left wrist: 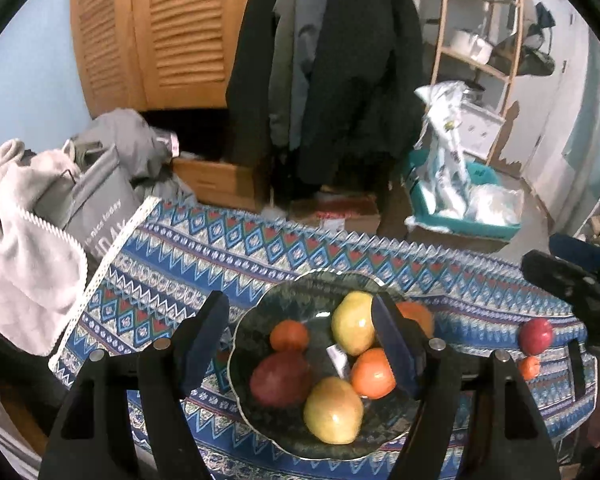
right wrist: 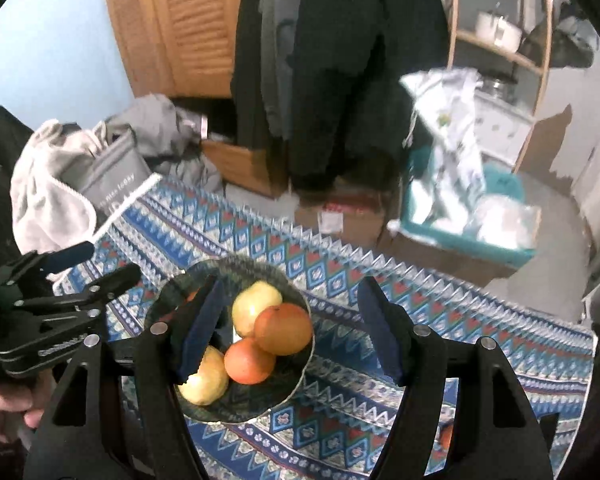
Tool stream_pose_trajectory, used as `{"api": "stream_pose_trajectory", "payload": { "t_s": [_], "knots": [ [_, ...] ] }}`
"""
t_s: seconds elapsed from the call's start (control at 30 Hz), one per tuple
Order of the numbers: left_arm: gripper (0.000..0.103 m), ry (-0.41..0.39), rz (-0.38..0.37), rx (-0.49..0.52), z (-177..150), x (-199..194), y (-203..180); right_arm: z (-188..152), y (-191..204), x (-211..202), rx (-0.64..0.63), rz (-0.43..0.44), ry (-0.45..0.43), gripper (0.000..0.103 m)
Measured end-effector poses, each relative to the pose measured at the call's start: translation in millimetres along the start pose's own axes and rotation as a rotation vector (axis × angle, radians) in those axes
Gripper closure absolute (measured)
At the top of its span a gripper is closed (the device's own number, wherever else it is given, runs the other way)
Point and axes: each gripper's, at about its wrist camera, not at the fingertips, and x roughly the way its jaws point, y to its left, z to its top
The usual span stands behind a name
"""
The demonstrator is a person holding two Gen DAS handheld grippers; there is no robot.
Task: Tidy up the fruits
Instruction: 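Withdraw both open grippers up from the glass bowl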
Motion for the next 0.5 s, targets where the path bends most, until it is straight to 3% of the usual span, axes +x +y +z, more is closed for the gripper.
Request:
{"api": "stream_pose_trajectory", "payload": {
  "t_s": [0.5],
  "knots": [
    [0.018,-0.15,-0.091,0.048,17.4,-62.6,-42.7,1.2,-30.2,-103.6,0.043,-0.055,-0.19,0.028]
  ]
}}
